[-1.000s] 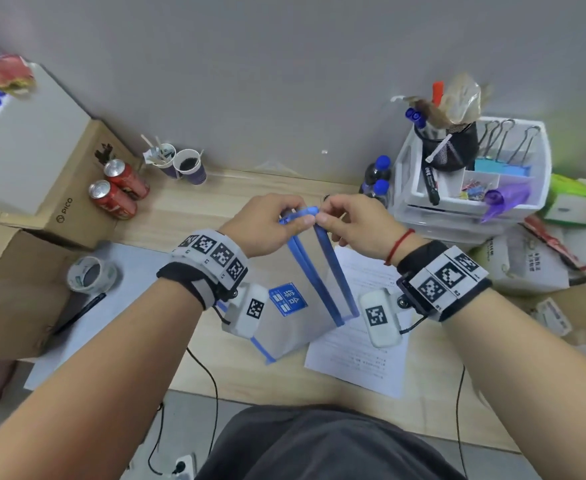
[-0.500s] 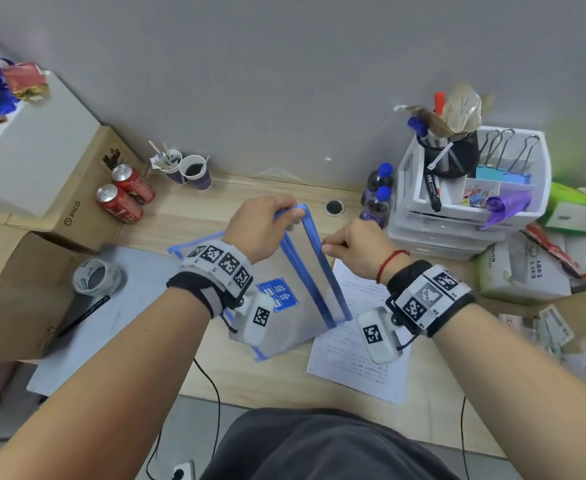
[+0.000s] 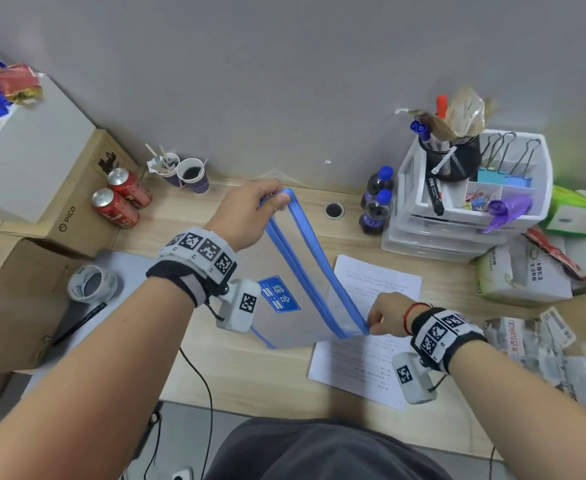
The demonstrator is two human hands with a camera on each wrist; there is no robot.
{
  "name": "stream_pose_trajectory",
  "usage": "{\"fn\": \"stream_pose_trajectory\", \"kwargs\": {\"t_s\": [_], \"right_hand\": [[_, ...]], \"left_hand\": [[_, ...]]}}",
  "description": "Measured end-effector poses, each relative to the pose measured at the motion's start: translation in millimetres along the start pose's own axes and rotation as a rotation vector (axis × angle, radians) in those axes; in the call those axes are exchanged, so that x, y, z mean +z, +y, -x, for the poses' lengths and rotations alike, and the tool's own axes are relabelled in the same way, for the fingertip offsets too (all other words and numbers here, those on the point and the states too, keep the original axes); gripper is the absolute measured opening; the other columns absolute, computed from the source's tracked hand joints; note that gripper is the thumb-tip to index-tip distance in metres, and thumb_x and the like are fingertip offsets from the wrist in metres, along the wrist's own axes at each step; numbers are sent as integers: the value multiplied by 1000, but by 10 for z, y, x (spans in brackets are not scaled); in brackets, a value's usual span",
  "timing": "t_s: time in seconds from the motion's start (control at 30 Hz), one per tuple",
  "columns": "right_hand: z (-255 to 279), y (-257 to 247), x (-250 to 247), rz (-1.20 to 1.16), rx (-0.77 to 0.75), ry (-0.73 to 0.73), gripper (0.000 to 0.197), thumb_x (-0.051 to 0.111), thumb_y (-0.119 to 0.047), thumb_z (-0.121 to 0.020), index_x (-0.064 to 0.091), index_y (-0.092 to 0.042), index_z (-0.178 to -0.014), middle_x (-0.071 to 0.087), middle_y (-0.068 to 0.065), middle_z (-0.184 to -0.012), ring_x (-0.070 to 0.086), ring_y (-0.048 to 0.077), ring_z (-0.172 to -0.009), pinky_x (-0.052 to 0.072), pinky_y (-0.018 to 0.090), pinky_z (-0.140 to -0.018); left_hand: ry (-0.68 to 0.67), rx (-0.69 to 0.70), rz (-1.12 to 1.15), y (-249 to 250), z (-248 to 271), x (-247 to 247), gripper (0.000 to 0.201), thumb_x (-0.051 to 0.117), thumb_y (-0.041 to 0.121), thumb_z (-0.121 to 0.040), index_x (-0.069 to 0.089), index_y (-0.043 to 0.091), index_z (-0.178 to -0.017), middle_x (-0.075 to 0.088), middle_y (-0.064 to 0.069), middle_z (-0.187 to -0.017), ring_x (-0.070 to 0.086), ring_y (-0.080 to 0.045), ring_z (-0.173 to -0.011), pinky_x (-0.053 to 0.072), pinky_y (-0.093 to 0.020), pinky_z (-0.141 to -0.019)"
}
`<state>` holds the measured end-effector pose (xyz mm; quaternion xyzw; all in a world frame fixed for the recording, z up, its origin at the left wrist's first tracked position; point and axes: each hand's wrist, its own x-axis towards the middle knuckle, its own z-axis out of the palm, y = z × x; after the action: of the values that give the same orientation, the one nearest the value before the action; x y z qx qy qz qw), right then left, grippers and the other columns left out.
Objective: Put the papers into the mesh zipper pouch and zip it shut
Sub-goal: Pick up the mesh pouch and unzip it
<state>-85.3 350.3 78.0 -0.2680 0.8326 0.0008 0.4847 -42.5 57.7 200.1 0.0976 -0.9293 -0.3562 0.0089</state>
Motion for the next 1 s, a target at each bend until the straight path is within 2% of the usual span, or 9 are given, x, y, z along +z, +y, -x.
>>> {"fn": "stream_pose_trajectory", "kwargs": {"t_s": [0.1, 0.17, 0.27, 0.37, 0.47, 0.63, 0.8, 0.9, 1.0], "right_hand": [[57, -215, -192, -114, -144, 52, 48, 71, -45, -77, 64, -26, -121, 58, -4, -121, 58, 18, -112, 45, 31, -93], [59, -400, -314, -263, -268, 172, 26, 68, -47, -80, 71, -31, -100, 66, -5, -106, 62, 12, -95, 48, 31, -87], [9, -634, -418, -377, -322, 303, 26, 65, -39, -86, 75, -15, -89, 74, 6, -85, 64, 15, -69, 55, 34, -74], [-19, -772, -421, -478, -329, 293, 19, 64, -30, -89, 72, -17, -77, 77, 8, -83, 73, 25, -68, 61, 34, -69], [-56, -848, -415, -530, -311, 299, 26, 60, -30, -91, 64, -11, -74, 75, 16, -83, 73, 22, -58, 60, 39, -65], [-101, -1016, -395, -514, -317, 278, 28, 60, -24, -91, 50, -20, -65, 62, 1, -70, 74, 25, -61, 55, 34, -58], [-177, -1021, -304, -536, -330, 303, 21, 74, -41, -77, 65, -22, -80, 69, -5, -78, 71, 29, -69, 61, 39, -59], [-274, -941, -239, -639, -237, 335, 44, 75, -48, -73, 59, -21, -105, 68, -2, -97, 71, 29, -78, 62, 42, -61], [-316, -896, -172, -775, -208, 228, 62, 76, -43, -73, 49, -22, -124, 66, 4, -108, 72, 27, -83, 63, 39, -64]], "left_hand": [[-68, 23, -8, -14, -75, 1, 27, 46, 37, -98, 60, 19, -83, 54, 6, -71, 48, -8, -67, 38, -28, -65], [-120, 23, -2, -46, -101, 45, 26, 45, 40, -97, 58, 24, -82, 55, 10, -74, 51, -8, -72, 42, -31, -73], [-85, -36, -162, -93, -85, 184, 24, 43, 56, -91, 56, 36, -94, 55, 14, -98, 51, -17, -102, 39, -43, -95], [139, -206, -373, -86, 10, 329, 59, 59, 70, -73, 47, 35, -119, 42, 0, -124, 37, -23, -118, 28, -39, -93], [226, -282, -317, -78, 124, 477, 78, 67, 73, -61, 44, 23, -116, 43, -3, -117, 43, -24, -109, 37, -36, -87], [-159, -526, 41, -216, 238, 861, 58, 62, 67, -70, 57, 11, -85, 71, -7, -82, 68, -27, -82, 55, -37, -77], [-265, -473, 197, -329, 279, 904, 30, 56, 24, -86, 62, 6, -62, 62, -6, -54, 65, -20, -54, 51, -13, -50], [-357, -428, 227, -402, 281, 929, 27, 57, 14, -86, 57, 7, -61, 58, -12, -63, 71, -38, -72, 61, -44, -69], [-400, -426, 308, -390, 280, 938, 16, 56, 4, -88, 59, 9, -73, 57, -12, -69, 63, -34, -67, 57, -45, -74]]}}
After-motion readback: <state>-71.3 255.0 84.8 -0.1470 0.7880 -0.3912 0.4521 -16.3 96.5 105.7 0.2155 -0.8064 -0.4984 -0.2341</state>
